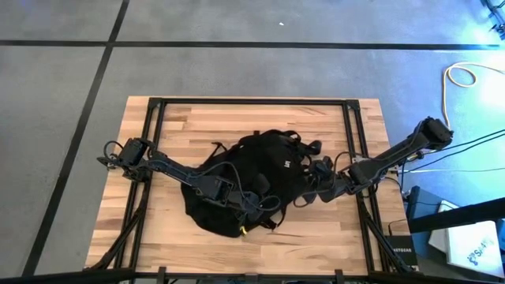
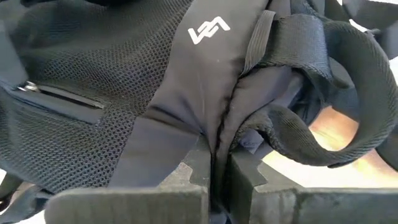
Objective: Unpack backpack
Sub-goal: Open the black backpack
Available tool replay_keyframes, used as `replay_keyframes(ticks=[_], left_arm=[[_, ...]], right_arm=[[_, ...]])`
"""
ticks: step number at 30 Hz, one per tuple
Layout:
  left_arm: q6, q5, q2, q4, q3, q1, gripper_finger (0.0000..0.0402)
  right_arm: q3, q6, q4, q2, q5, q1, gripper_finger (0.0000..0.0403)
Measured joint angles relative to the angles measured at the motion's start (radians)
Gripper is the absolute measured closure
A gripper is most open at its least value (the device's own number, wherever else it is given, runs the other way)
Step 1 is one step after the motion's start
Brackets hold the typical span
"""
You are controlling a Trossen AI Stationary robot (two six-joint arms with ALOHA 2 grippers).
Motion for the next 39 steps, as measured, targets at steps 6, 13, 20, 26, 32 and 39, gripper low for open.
replay_keyframes(ticks=[6,13,20,26,32,39], left_arm=[[-0.002,0.001,0.000,-0.001,0.000,-0.003,0.0401],[-0.008,0.004,0.000,-0.001,0.000,-0.005,0.0401],[-0.023,0.001,0.000,-0.018,-0.001,-0.011,0.0401],[-0.038,0.001,0.000,-0.026,-0.001,-0.015,0.0401],[-0.059,-0.009,-0.002,-0.039,-0.001,-0.029,0.0401],[-0.147,-0.034,-0.037,-0.131,-0.002,-0.056,0.0401]], right_arm=[[0.000,0.087,-0.150,-0.042,0.017,0.000,0.0401],[0.000,0.169,-0.261,-0.071,0.022,0.000,0.0401],[0.000,0.293,-0.386,-0.071,0.019,0.000,0.0400],[-0.001,0.317,-0.434,-0.070,0.007,-0.001,0.0401],[-0.001,0.331,-0.446,-0.070,0.004,-0.001,0.0401],[-0.001,0.366,-0.482,-0.070,-0.001,-0.001,0.0401]])
